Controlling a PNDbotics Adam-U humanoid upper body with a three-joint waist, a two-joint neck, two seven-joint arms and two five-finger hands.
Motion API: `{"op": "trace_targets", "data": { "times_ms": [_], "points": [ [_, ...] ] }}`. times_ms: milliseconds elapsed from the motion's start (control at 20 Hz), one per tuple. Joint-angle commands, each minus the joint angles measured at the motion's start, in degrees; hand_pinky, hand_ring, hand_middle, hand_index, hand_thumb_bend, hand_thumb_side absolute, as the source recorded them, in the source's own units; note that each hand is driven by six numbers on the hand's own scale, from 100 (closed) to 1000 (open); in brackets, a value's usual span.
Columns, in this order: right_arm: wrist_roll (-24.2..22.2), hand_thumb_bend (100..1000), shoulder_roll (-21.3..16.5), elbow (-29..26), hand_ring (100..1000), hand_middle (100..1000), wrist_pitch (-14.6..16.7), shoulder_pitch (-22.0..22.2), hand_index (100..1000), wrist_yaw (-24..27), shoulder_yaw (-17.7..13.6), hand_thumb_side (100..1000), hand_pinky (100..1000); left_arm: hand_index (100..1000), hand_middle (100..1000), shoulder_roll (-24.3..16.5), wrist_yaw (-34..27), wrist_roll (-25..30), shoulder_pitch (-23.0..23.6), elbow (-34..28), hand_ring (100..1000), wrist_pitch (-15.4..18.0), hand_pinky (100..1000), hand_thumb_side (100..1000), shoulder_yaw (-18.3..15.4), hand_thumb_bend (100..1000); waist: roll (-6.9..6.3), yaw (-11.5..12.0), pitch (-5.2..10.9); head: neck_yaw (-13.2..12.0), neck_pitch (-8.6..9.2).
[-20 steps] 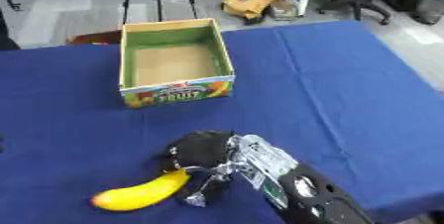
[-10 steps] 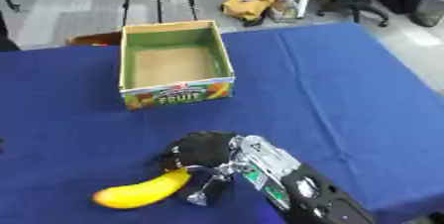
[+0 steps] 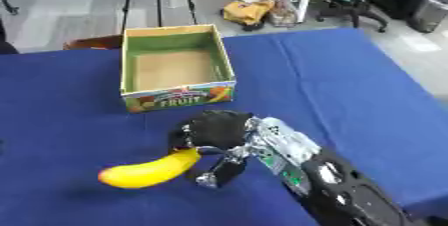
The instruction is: Pick up objects on the table and place them in the box.
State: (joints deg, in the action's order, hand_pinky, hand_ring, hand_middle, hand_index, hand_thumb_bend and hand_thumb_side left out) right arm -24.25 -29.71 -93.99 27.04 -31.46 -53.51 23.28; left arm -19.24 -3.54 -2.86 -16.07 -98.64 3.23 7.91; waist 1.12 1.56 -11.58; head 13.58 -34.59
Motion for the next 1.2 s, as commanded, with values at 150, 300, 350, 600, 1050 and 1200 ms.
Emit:
{"op": "trace_targets", "data": {
  "times_ms": [150,300,350,600,1050,1200],
  "points": [
    [3.4,100,-7.1,-0.4,823,782,-2.1,-1.7,756,0.1,-3.2,349,727,719,685,-1.4,0.0,-0.2,-0.7,-1.0,552,0.1,502,827,-0.3,562,-0.02,0.6,0.97,-0.3,1.18],
    [5.8,100,-10.1,1.5,815,785,-3.3,-2.5,762,-0.6,-4.7,336,740,719,686,-1.5,0.0,-0.1,-0.6,-1.0,552,0.0,502,828,-0.3,563,-0.01,1.2,0.85,-0.3,1.49],
    [6.5,100,-11.2,2.3,813,786,-3.7,-3.0,764,-1.1,-5.1,375,743,719,686,-1.5,0.0,-0.1,-0.7,-1.0,552,0.0,502,828,-0.2,563,-0.02,1.5,0.79,-0.2,1.62],
    [10.4,100,-14.8,7.2,803,789,-5.0,-5.4,771,-3.9,-6.9,387,758,719,686,-1.6,-0.1,0.4,-1.3,-1.3,552,-0.1,502,828,0.2,564,0.12,3.8,0.41,0.4,2.32],
    [16.0,100,-16.2,18.0,796,789,-7.1,-10.2,777,-8.3,-10.8,387,768,719,687,-1.6,-0.2,1.3,-2.5,-1.6,551,-0.2,502,828,1.1,565,1.53,9.4,-0.69,2.9,4.11],
    [17.3,100,-16.0,22.1,798,789,-7.5,-11.6,779,-9.6,-12.1,393,767,719,689,-1.5,-0.3,1.9,-3.5,-1.8,551,-0.2,502,868,1.7,557,2.25,12.1,-1.05,4.5,4.88]
  ]
}}
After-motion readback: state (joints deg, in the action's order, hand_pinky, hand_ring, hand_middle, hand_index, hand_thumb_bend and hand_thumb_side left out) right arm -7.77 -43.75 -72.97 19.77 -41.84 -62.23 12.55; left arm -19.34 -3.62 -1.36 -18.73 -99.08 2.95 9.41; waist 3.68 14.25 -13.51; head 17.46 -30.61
